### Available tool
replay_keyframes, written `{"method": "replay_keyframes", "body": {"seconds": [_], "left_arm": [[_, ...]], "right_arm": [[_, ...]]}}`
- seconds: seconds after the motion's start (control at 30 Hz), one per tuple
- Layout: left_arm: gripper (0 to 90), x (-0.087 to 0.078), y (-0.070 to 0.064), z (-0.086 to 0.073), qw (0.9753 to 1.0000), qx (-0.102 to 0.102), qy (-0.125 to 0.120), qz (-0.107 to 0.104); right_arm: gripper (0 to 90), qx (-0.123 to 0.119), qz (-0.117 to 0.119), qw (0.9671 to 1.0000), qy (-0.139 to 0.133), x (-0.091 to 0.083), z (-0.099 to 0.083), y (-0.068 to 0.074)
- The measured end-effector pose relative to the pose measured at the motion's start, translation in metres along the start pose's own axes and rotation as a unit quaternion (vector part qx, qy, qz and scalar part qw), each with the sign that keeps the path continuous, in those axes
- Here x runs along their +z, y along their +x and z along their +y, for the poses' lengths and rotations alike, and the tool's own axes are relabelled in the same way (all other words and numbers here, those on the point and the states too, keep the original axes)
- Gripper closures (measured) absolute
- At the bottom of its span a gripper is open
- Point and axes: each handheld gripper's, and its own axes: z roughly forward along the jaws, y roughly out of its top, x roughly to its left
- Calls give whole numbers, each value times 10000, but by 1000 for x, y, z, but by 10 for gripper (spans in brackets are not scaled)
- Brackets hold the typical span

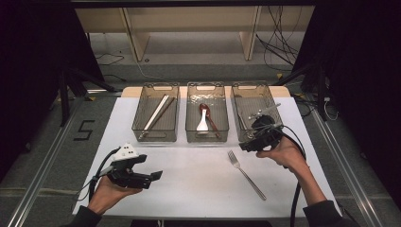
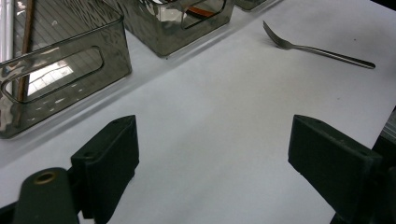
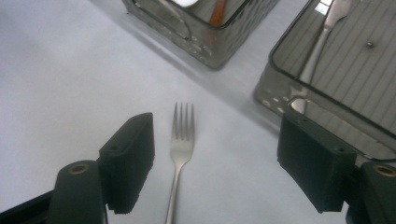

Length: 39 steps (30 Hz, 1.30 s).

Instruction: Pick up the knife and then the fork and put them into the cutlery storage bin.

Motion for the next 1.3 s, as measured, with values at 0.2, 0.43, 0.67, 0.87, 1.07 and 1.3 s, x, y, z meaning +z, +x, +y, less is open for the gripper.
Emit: {"method": "replay_keyframes", "body": {"seconds": [0.2,0.43,0.67,0.87,1.07,1.3], "left_arm": [[158,0,0,0,10000,7,-1,3],[158,0,0,0,10000,24,-8,21],[157,-1,0,0,10000,40,-6,29],[157,-1,0,0,10000,46,-7,27],[157,0,-1,0,10000,71,8,19],[157,0,-1,-1,10000,86,12,29]], "right_arm": [[282,-76,108,9999,74,3,-10,9],[286,-234,169,9989,371,14,-18,19],[286,-309,211,9974,617,22,-26,25],[313,-371,201,9947,939,35,-34,27],[373,-401,223,9918,1189,45,-39,28],[470,-449,212,9887,1416,54,-44,26]]}}
